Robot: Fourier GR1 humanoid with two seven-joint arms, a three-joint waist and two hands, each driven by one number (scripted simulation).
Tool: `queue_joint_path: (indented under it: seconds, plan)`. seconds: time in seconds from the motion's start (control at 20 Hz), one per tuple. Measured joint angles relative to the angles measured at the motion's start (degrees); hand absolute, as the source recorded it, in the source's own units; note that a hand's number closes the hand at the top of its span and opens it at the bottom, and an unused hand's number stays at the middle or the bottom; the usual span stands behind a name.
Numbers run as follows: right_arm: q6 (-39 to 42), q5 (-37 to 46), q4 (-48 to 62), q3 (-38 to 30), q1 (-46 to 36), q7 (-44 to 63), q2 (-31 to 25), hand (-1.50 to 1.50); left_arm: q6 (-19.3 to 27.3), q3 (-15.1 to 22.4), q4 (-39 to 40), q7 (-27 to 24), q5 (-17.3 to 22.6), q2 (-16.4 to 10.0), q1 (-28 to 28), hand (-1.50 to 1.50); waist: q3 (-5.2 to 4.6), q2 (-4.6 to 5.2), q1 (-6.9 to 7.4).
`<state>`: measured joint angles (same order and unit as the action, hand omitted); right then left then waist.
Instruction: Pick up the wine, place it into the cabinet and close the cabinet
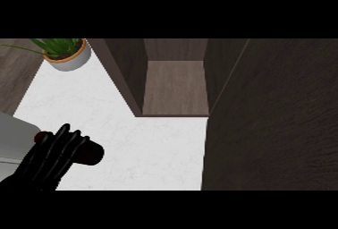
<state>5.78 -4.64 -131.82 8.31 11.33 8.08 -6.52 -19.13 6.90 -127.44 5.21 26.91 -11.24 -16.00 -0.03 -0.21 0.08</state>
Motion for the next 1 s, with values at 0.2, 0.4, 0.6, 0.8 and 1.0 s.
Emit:
queue_joint_path:
  seconds: [0.2,0.4,0.6,0.8,1.0]
  plan:
    - [-0.1,-0.6,-4.7,1.2,1.0,4.5,-0.1,-1.50,1.0,0.7,-5.7,5.0,4.0,-0.7,-3.0,-1.50,0.02,0.03,0.05]
    - [-1.1,-0.5,-8.0,2.1,0.0,9.1,0.1,-1.50,1.7,-0.6,-6.3,7.9,5.0,-1.5,-3.7,-1.50,0.03,0.06,0.12]
    - [-2.1,0.6,-9.1,3.6,-1.2,12.2,0.4,-1.50,2.3,0.3,-6.9,8.8,5.3,-1.0,-6.1,-1.50,0.03,0.02,0.30]
    - [-2.9,0.9,-9.8,3.5,-3.3,15.0,0.2,-1.50,4.0,-1.1,-7.1,10.6,5.8,-1.2,-5.2,-1.50,0.02,0.02,0.29]
    - [-3.7,1.6,-9.8,3.8,-4.6,16.3,0.6,-1.50,6.6,-2.5,-7.4,13.2,6.3,-1.5,-3.9,-1.50,0.04,-0.01,0.37]
